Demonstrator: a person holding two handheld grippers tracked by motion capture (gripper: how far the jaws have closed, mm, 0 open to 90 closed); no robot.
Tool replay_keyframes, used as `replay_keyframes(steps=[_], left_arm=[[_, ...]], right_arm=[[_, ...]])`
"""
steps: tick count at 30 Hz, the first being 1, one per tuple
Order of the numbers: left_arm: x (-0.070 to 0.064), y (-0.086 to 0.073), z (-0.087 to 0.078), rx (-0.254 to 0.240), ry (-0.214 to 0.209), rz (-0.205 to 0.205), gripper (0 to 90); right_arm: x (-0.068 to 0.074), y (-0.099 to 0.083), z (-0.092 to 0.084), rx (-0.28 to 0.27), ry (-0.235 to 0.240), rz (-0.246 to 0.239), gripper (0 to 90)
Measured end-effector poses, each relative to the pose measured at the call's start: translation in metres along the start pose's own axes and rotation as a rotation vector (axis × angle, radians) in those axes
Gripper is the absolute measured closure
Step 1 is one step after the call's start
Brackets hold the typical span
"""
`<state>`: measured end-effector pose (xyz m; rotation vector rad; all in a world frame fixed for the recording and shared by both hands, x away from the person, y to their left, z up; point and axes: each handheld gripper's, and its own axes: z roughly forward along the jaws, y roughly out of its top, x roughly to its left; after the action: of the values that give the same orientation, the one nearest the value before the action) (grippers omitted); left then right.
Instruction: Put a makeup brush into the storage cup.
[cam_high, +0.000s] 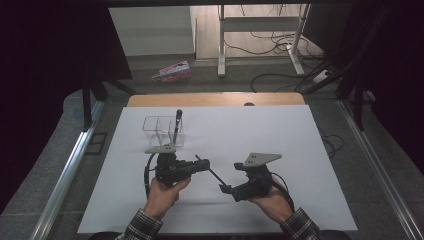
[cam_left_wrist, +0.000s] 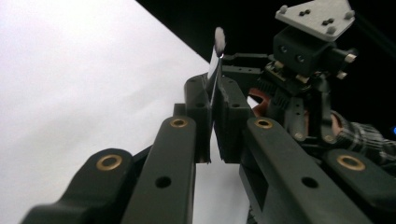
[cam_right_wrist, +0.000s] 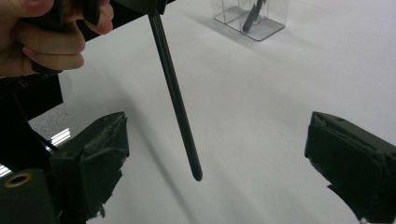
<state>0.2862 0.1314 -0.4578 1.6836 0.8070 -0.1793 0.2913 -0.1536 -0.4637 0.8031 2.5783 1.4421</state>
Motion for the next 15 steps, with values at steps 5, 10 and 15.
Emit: replay_keyframes(steps=[5,10,15], left_arm=[[-0.0002,-0.0002,-0.0004,0.004,0.013,0.006,85.6],[-0.0018,0.0004,-0.0003,0.016,0.041,0.016,85.6],[-0.0037,0.0015,-0.0023,0.019,0.061,0.032,85.5]], right_arm=[[-0.0008,-0.0010,-0.0001,0.015,-0.020,-0.021,3.4],[-0.0025,-0.0021,-0.0009,0.020,-0.030,-0.029,3.0],[-0.0049,-0.0030,-0.0032,0.025,-0.039,-0.028,3.0]])
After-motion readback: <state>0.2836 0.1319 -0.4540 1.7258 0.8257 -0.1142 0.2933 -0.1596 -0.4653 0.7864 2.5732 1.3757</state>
